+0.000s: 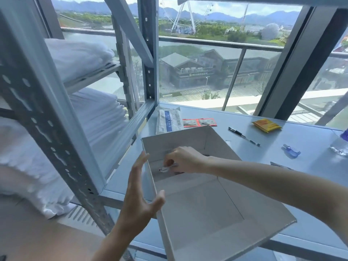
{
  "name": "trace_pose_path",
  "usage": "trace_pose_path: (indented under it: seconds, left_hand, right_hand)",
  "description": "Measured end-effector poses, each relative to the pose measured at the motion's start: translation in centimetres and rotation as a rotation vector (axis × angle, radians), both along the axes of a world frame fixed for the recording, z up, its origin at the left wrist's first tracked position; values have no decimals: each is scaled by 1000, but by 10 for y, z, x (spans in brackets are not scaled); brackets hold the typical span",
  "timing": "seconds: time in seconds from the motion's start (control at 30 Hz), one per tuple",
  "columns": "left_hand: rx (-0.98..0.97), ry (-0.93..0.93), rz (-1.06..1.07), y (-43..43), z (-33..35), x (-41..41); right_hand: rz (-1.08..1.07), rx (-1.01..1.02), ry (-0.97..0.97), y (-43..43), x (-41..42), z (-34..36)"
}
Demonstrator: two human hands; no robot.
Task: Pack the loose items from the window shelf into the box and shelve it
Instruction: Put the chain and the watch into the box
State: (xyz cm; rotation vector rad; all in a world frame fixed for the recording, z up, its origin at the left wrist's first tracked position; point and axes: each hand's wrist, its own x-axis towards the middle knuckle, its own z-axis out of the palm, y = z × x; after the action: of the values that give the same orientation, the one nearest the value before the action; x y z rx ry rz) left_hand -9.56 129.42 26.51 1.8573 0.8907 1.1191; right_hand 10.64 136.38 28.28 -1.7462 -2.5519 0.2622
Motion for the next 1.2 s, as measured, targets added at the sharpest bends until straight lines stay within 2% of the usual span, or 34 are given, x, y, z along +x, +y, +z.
trace_pose_path:
  seconds: [0.07, 0.13, 0.33, 0.47, 0.57, 0.63, 0.7, 0.8, 0.93, 1.0, 1.07, 1.17, 1.2]
  left_hand:
    - [-178, -70, -75, -2, 4, 1]
    - [-247, -91, -117, -1, 6, 1]
    - [-306, -69, -161, 12, 8, 0]
    - [-308, 1, -256, 27, 19, 11]
    - [-313, 45, -317, 41, 28, 16]
    - [-261, 95, -302, 45, 27, 18]
    - [-140, 163, -196, 44, 26, 19]
    - [102, 370, -41, 36, 30, 22]
    - [8, 623, -100, 26, 40, 36]
    - [205, 779, -111, 17, 40, 39]
    - [537, 807, -165, 4, 42, 38]
    - [617, 619, -394, -26, 38, 39]
    - [618, 611, -418, -37, 41, 42]
  right_hand:
    - [18, 17, -23, 9, -5, -5]
    - [37, 26, -10, 13, -6, -8]
    - [54, 13, 8, 13, -5, -18]
    - [-36, 46, -53, 12, 6, -19]
    - [-134, -14, -115, 9, 17, -8]
    - [-202, -104, -133, 1, 29, 5]
    - [-233, -137, -87, -14, 44, 19]
    - [-244, -30, -13, -45, 67, 36]
    - [-241, 212, 68, -88, 98, 44]
    - [-234, 232, 97, -107, 111, 42]
    - [-223, 232, 122, -120, 117, 38]
    - [-242, 259, 172, -126, 118, 36]
    - [-249, 269, 187, -127, 117, 35]
